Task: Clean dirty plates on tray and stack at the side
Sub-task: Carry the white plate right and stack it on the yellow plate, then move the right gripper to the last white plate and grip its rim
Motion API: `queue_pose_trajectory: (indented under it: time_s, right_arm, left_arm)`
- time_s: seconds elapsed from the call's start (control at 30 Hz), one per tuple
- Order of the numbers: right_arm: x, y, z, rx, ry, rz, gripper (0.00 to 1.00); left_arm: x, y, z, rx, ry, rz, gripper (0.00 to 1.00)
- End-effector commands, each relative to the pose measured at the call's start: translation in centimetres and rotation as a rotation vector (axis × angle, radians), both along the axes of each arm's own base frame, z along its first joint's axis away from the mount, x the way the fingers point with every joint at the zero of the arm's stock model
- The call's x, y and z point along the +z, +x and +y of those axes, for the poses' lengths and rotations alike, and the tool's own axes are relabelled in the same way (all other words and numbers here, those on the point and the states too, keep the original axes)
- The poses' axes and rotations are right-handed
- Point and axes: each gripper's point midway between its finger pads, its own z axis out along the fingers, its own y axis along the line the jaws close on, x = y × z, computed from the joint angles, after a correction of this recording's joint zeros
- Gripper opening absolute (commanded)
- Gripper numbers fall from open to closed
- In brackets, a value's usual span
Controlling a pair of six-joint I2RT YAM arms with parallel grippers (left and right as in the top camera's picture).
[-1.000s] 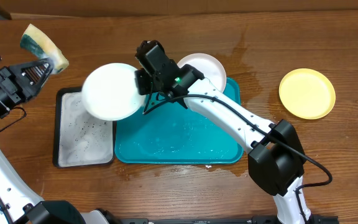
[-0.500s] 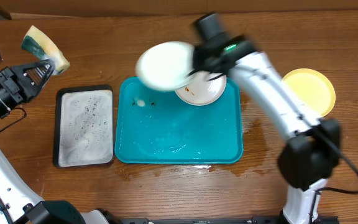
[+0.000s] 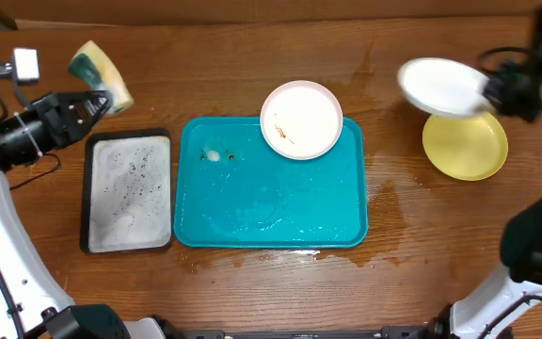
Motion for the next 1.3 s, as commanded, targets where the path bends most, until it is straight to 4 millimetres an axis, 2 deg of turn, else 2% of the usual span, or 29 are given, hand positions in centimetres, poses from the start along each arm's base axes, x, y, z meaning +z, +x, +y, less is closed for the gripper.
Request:
queue_pose_trajectory:
  time_s: [0.0,0.1,0.2,0.37,0.4,0.47,0.53,0.57,0.6,0.63,0.7,0.87,1.0,1.07,1.17,1.27]
  right_arm:
    - [0.7,-3.0,-4.4,-0.078,0.006,0.017,0.04]
    - [-1.2,-5.2,-6.4,-0.144,0.03,0.075,0.04]
    - [-3.3,-6.5,-7.3,-0.179,0.049,0.111,0.04]
    - [-5.6,-6.2,-7.1,-0.172,0.054,0.104,0.05]
    - [-5.8,-6.0,-6.9,-0.165,0.052,0.101,0.11]
    - [-5.9,-5.7,-6.5,-0.154,0.049,0.098,0.34]
    - [-5.9,-5.5,-6.3,-0.146,0.049,0.096,0.5]
    - [-5.9,-5.5,-6.0,-0.141,0.053,0.098,0.57]
    - [-5.9,-5.3,-5.5,-0.114,0.074,0.092,0.6]
    - [-5.8,-4.8,-4.4,-0.058,0.116,0.071,0.66]
    - [-5.2,-3.4,-2.0,0.056,0.2,0.012,0.7]
    - [-3.7,-0.2,5.0,0.369,0.281,-0.105,0.72]
    - [-3.3,2.3,11.1,0.596,0.223,-0.167,0.68]
    - [-3.2,3.4,13.5,0.669,0.154,-0.188,0.66]
    - [-3.6,5.2,15.9,0.732,0.002,-0.203,0.67]
    - [-4.3,6.3,18.8,0.79,-0.059,-0.222,0.69]
  left_arm:
    - [0.1,0.2,-0.5,0.002,0.063,-0.009,0.04]
    - [-0.1,0.5,-0.6,0.006,0.079,-0.002,0.04]
    - [-0.4,0.7,-0.7,0.015,0.089,0.021,0.04]
    - [-0.6,0.8,-1.4,-0.002,0.103,0.027,0.04]
    - [-0.7,0.8,-1.5,-0.004,0.107,0.029,0.04]
    - [-0.9,0.9,-1.5,-0.001,0.121,0.036,0.04]
    - [-1.3,0.9,-1.4,0.007,0.136,0.048,0.04]
    - [-1.5,1.0,-1.3,0.015,0.15,0.057,0.04]
    - [-1.7,1.0,-1.2,0.02,0.16,0.064,0.04]
    - [-1.9,1.0,-1.1,0.025,0.167,0.07,0.04]
    - [-2.1,1.1,-0.9,0.034,0.183,0.078,0.04]
    - [-2.7,1.3,-1.3,0.032,0.22,0.094,0.04]
    - [-4.0,1.5,-2.3,0.02,0.302,0.133,0.04]
    - [-4.6,1.5,-3.0,0.007,0.339,0.147,0.04]
    - [-5.2,1.6,-4.2,-0.017,0.391,0.16,0.04]
    - [-5.7,1.6,-5.4,-0.044,0.434,0.166,0.04]
